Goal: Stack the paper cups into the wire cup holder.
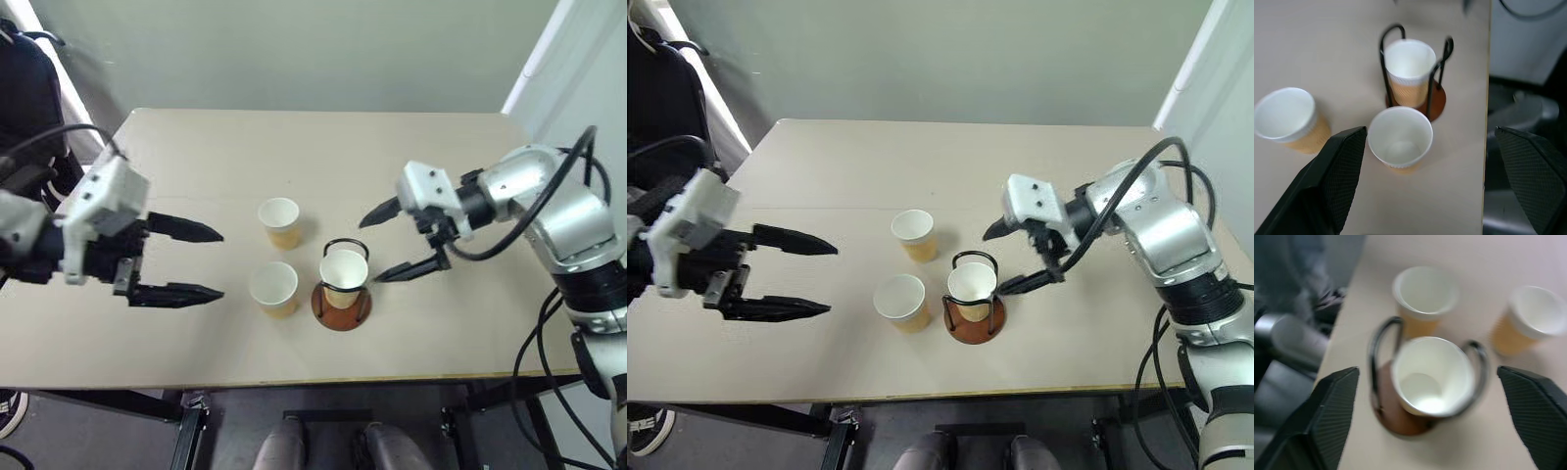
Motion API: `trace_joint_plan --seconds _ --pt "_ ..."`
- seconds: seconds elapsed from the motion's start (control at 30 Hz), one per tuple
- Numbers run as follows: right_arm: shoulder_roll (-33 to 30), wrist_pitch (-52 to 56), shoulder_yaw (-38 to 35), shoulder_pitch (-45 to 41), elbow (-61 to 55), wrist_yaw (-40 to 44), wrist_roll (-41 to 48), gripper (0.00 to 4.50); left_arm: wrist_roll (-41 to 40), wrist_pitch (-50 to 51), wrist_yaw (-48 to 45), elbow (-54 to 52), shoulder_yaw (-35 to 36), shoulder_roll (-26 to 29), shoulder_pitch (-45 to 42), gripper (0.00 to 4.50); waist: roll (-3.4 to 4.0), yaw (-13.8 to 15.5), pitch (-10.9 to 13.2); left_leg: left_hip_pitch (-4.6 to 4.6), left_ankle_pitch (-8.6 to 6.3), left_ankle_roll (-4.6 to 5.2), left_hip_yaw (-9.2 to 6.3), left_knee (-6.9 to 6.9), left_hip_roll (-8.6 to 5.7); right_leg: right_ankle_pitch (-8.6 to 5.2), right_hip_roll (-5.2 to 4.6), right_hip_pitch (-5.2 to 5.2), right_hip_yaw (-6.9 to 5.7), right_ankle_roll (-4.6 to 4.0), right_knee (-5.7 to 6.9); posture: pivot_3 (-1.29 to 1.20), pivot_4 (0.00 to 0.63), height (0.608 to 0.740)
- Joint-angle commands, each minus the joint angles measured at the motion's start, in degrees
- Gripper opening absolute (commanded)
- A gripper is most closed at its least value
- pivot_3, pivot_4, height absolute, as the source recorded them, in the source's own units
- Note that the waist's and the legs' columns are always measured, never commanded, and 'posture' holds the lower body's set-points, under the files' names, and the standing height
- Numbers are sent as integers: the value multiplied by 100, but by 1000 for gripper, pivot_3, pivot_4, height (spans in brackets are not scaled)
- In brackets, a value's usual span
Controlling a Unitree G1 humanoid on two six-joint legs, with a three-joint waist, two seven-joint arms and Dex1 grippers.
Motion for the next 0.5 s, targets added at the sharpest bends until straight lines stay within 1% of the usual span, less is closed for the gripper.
trace_joint_plan --seconds 0.03,0.07,0.13,0.17,0.2,0.3,0.4,0.5 --pt "-739 809 -1331 417 -224 547 1202 4477 358 -355 -374 -70 -755 -134 -585 4500 -3 63 -2 -8 -1 -1 0 -1 -1 0 0 -4 0 0 -2 0 150 740" --pt "-1014 938 -1668 780 -392 747 1496 4477 549 -458 -425 -34 -1043 -252 -803 4500 -7 95 -4 -17 -2 -4 -2 -3 -2 0 0 -7 -1 0 -10 0 150 740" --pt "-1349 1151 -2204 1334 -601 806 1905 4477 937 -671 -546 80 -1504 -426 -1137 4500 -12 119 -8 -26 -7 -17 -7 -2 -4 -3 0 -5 -2 5 -26 0 150 740" --pt "-1443 1258 -2424 1532 -671 754 2076 4477 1119 -790 -613 140 -1674 -485 -1240 4500 -11 106 -7 -26 6 -60 -4 1 -2 -4 0 -5 0 6 -27 0 150 740" --pt "-1507 1353 -2643 1709 -756 683 2240 4477 1254 -897 -704 199 -1805 -531 -1310 4500 -10 76 -6 -28 8 -74 0 0 -2 -5 0 -6 2 8 -31 0 150 740" --pt "-1589 1604 -3188 2065 -1000 402 2668 4477 1656 -1213 -910 393 -2127 -617 -1478 4500 -8 -50 -5 -29 9 -78 7 -4 1 -8 5 -10 6 16 -31 0 150 740" --pt "-1470 1669 -3915 2696 -1419 115 3095 4477 1893 -1437 -1006 509 -2500 -870 -1643 4500 -8 -38 -5 -25 10 -64 -1 -5 13 -9 20 -2 5 25 -31 0 150 740" --pt "-1476 1691 -4159 3100 -1653 -162 3280 4477 1904 -1570 -1029 509 -2748 -807 -1698 4500 -7 -17 -5 -26 -14 -18 -10 5 14 -6 26 3 6 32 -31 0 150 740"
